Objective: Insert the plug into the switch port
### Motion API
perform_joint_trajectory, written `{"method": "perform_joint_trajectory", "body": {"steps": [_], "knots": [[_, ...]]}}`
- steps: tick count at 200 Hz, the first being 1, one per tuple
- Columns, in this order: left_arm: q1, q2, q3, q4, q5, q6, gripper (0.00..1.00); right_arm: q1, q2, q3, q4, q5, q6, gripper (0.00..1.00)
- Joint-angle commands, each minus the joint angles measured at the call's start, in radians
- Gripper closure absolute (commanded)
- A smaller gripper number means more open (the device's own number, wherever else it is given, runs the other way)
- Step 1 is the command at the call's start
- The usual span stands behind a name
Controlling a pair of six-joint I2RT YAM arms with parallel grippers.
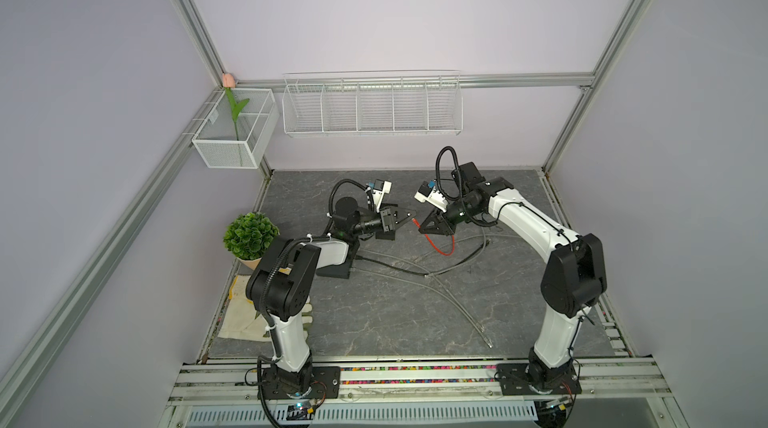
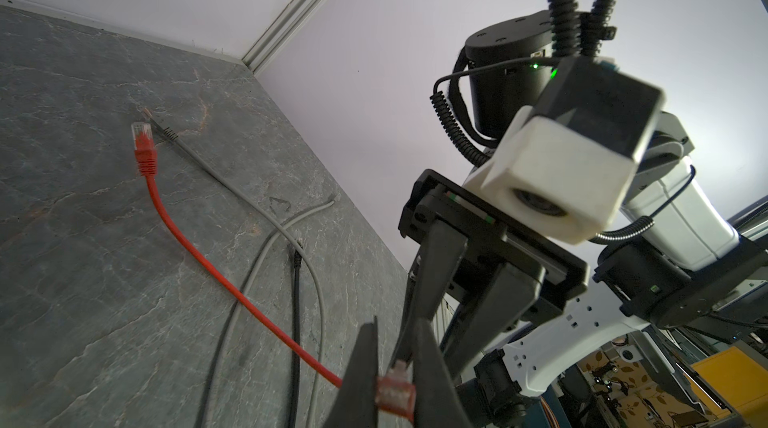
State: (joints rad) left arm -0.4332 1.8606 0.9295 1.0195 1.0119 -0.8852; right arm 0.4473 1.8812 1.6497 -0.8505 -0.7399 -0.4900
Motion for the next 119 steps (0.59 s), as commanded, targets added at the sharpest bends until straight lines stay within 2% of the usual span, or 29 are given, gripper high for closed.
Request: {"method": "perform_joint_trajectory", "body": {"steps": [1, 19, 53, 56, 65, 68, 77, 93, 119], "knots": [[-0.005, -0.021, 0.031, 0.017, 0.017, 0.009, 1.0, 0.011, 0.022, 0.016, -0.035, -0.034, -0.032, 0.86], [-0.006, -0.022, 0.031, 0.016, 0.019, 0.008, 1.0, 0.011, 0.024, 0.016, -0.03, -0.032, -0.028, 0.93], [-0.004, -0.021, 0.032, 0.01, 0.027, 0.014, 1.0, 0.016, 0.018, 0.013, -0.011, 0.007, -0.004, 0.93], [-0.002, -0.021, 0.032, 0.006, 0.027, 0.017, 0.95, 0.017, 0.018, 0.013, -0.008, 0.021, 0.002, 0.93], [0.007, -0.02, 0.035, -0.016, 0.024, 0.031, 0.67, 0.02, 0.018, 0.024, -0.012, 0.074, 0.011, 0.93], [0.012, -0.019, 0.037, -0.029, 0.019, 0.039, 0.6, 0.022, 0.019, 0.031, -0.017, 0.096, 0.013, 0.93], [0.037, -0.022, 0.048, -0.109, -0.005, 0.068, 0.51, 0.028, 0.022, 0.047, -0.028, 0.172, 0.017, 0.93], [0.095, -0.042, 0.063, -0.303, -0.112, 0.159, 0.47, 0.029, 0.021, 0.05, 0.015, 0.368, 0.052, 0.93], [0.149, -0.093, 0.17, -0.841, -0.445, 0.364, 0.47, 0.025, 0.084, 0.111, 0.031, 0.632, 0.071, 0.93]]}}
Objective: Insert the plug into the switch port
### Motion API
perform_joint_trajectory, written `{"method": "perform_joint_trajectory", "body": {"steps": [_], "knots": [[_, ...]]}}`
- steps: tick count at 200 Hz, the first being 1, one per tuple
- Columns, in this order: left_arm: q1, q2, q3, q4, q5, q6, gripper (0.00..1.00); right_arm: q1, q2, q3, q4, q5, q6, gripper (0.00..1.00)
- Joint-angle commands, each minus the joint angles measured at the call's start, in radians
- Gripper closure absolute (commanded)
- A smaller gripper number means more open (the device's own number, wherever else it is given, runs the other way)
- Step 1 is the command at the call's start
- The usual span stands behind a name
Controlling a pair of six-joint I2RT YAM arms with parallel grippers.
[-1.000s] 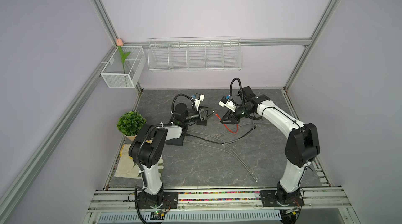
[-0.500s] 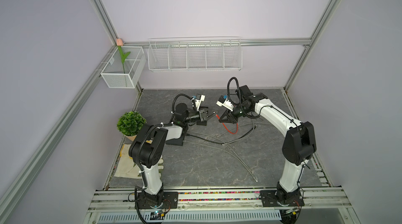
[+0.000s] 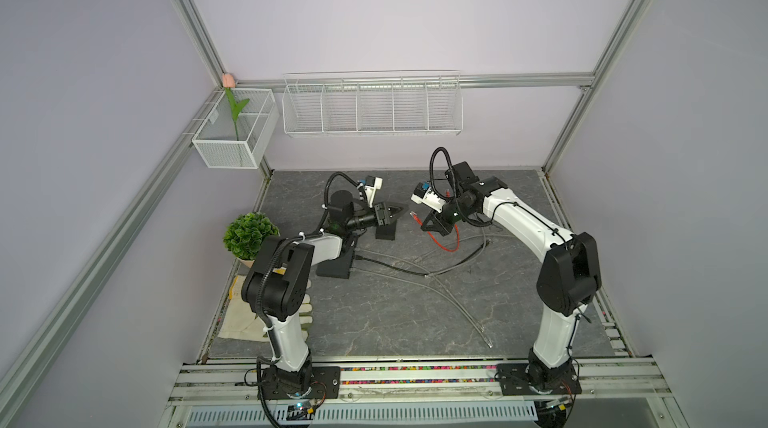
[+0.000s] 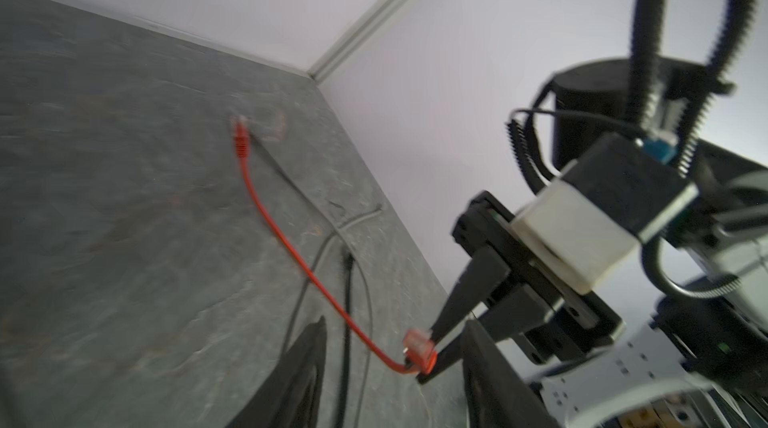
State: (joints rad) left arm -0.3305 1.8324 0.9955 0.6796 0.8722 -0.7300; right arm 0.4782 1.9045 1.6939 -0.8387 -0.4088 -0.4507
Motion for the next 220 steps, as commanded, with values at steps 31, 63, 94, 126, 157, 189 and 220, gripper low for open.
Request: {"method": "perform_joint_trajectory", "body": {"steps": [31, 63, 94, 126, 157, 189, 220], "knots": [[0.072, 0.028, 0.216, -0.649, -0.389, 0.235, 0.49, -0.001, 0.162, 0.147, -0.049, 0.423, 0.042, 0.93], [0.094, 0.19, 0.342, -0.686, -0.363, 0.227, 0.51, -0.002, 0.193, 0.124, -0.065, 0.504, 0.052, 0.93], [0.093, 0.255, 0.461, -0.768, -0.376, 0.258, 0.52, -0.001, 0.17, 0.075, -0.022, 0.524, 0.072, 0.93], [0.093, 0.329, 0.603, -0.889, -0.38, 0.303, 0.51, -0.002, 0.179, 0.022, -0.011, 0.557, 0.072, 0.93], [0.083, 0.421, 0.727, -0.975, -0.382, 0.317, 0.52, 0.001, 0.192, 0.008, -0.009, 0.563, 0.057, 0.93], [0.045, 0.466, 0.818, -1.079, -0.422, 0.357, 0.52, 0.022, 0.191, 0.012, 0.01, 0.556, 0.044, 0.93], [0.01, 0.48, 0.83, -1.122, -0.457, 0.375, 0.52, 0.041, 0.18, 0.0, 0.021, 0.557, 0.038, 0.93]]}}
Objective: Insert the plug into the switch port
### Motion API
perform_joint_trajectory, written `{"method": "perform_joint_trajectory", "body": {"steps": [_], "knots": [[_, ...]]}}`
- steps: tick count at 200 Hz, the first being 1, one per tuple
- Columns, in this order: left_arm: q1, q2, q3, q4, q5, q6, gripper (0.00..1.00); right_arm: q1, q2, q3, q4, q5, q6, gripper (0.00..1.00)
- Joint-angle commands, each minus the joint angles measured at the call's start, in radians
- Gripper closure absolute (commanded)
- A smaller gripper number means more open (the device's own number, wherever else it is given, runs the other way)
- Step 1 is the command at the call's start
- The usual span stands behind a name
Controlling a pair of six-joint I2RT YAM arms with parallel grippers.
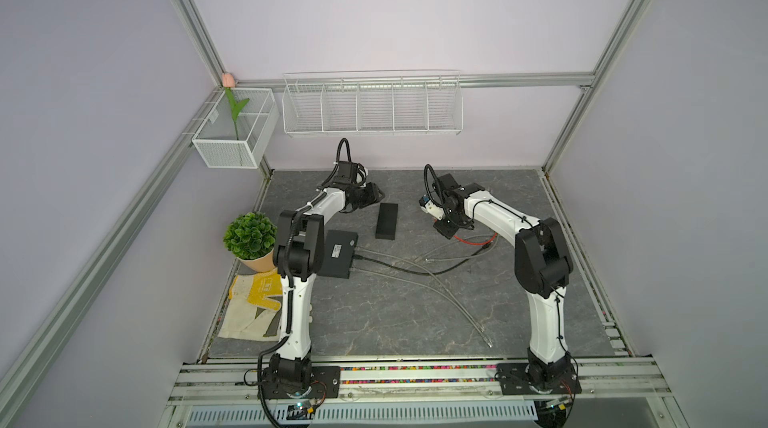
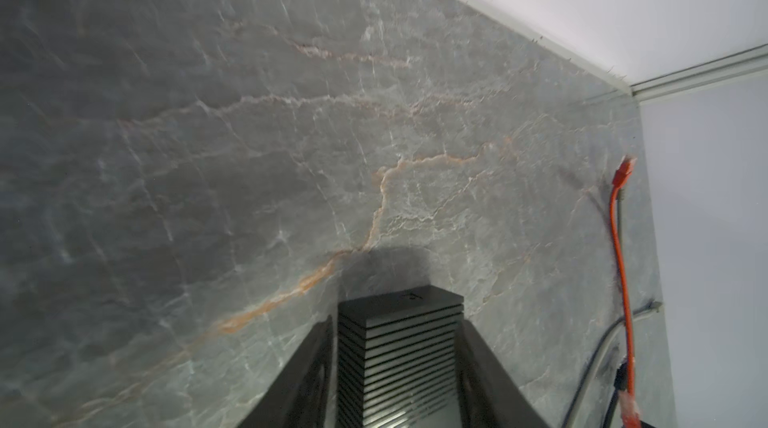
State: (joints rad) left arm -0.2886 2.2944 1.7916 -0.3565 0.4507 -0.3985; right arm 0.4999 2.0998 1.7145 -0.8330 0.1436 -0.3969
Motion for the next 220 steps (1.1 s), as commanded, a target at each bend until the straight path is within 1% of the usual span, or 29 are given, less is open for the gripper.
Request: {"method": "perform_joint_trajectory", "body": {"steps": [1, 42, 58, 71, 92, 111, 128, 158, 168, 194, 220], "knots": [[-0.033, 0.019, 0.034, -0.088, -0.035, 0.044, 0.52, 0.021, -0.015, -0.022, 0.015, 0.005, -0.016, 0.93], [-0.086, 0.035, 0.029, -0.086, -0.035, 0.041, 0.54, 0.036, -0.006, -0.031, 0.008, 0.024, -0.018, 0.93], [-0.112, 0.023, 0.021, -0.079, -0.025, 0.047, 0.54, 0.041, -0.016, -0.048, 0.01, 0.017, -0.023, 0.93], [-0.116, 0.004, 0.001, -0.059, -0.017, 0.045, 0.54, 0.048, -0.03, -0.068, 0.019, 0.008, -0.029, 0.93], [-0.095, -0.019, -0.025, -0.03, -0.02, 0.033, 0.54, 0.059, -0.038, -0.085, 0.042, -0.017, -0.049, 0.93], [-0.07, -0.023, -0.047, -0.02, 0.003, 0.029, 0.55, 0.076, -0.006, -0.061, 0.048, -0.019, -0.068, 0.93], [-0.054, -0.048, -0.105, 0.013, 0.01, 0.033, 0.56, 0.095, 0.032, -0.027, 0.045, -0.016, -0.084, 0.93], [-0.015, -0.081, -0.187, 0.079, 0.092, 0.034, 0.63, 0.113, 0.103, 0.077, -0.002, -0.015, -0.096, 0.93], [-0.008, -0.08, -0.184, 0.074, 0.126, 0.048, 0.64, 0.119, 0.12, 0.104, -0.016, -0.014, -0.101, 0.93], [-0.006, -0.073, -0.158, 0.041, 0.164, 0.079, 0.67, 0.124, 0.154, 0.145, -0.041, -0.017, -0.108, 0.93], [-0.006, -0.061, -0.147, 0.038, 0.176, 0.076, 0.67, 0.124, 0.192, 0.198, -0.091, 0.006, -0.108, 0.93]]}}
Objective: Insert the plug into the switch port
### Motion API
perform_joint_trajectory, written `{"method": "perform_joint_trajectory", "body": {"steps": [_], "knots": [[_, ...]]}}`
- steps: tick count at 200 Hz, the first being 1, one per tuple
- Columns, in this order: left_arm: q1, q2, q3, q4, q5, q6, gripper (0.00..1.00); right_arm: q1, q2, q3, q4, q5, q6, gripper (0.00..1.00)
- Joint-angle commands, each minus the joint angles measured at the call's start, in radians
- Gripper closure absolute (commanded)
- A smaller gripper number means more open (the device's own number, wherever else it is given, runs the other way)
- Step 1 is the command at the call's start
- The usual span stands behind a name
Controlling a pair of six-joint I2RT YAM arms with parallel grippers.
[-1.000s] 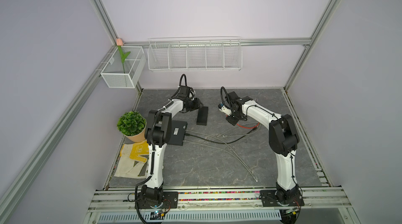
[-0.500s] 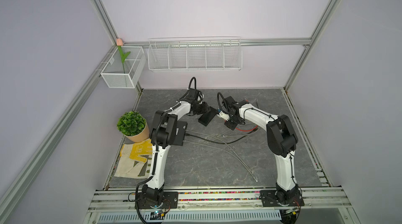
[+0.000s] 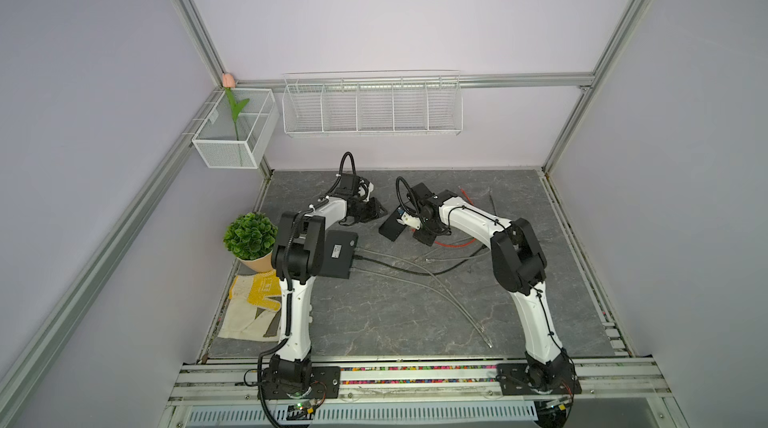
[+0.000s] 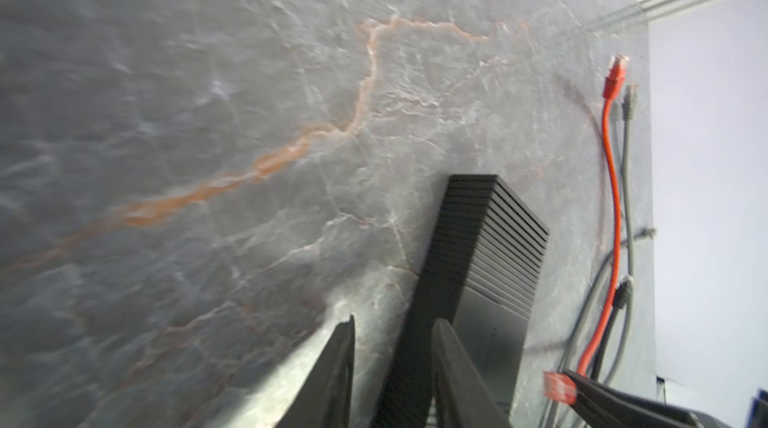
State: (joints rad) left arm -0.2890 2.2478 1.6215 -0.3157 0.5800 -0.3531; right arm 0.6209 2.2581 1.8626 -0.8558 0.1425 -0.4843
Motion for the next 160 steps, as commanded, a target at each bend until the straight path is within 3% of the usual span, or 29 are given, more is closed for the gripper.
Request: {"method": "perform_joint_trajectory", "body": {"steps": [1, 40, 59, 160], "knots": [[-0.006, -0.015, 0.024, -0.002, 0.046, 0.031, 0.67, 0.003, 0.034, 0.052, -0.069, 0.008, -0.02, 0.93], [-0.022, 0.007, 0.045, -0.008, 0.069, 0.031, 0.67, 0.007, 0.093, 0.141, -0.136, -0.006, -0.022, 0.93], [-0.029, 0.02, 0.048, -0.01, 0.072, 0.032, 0.74, 0.008, 0.126, 0.19, -0.171, -0.003, -0.022, 0.93], [-0.048, 0.058, 0.041, 0.008, 0.106, 0.025, 0.83, 0.01, 0.16, 0.234, -0.184, -0.04, -0.016, 0.93]]}}
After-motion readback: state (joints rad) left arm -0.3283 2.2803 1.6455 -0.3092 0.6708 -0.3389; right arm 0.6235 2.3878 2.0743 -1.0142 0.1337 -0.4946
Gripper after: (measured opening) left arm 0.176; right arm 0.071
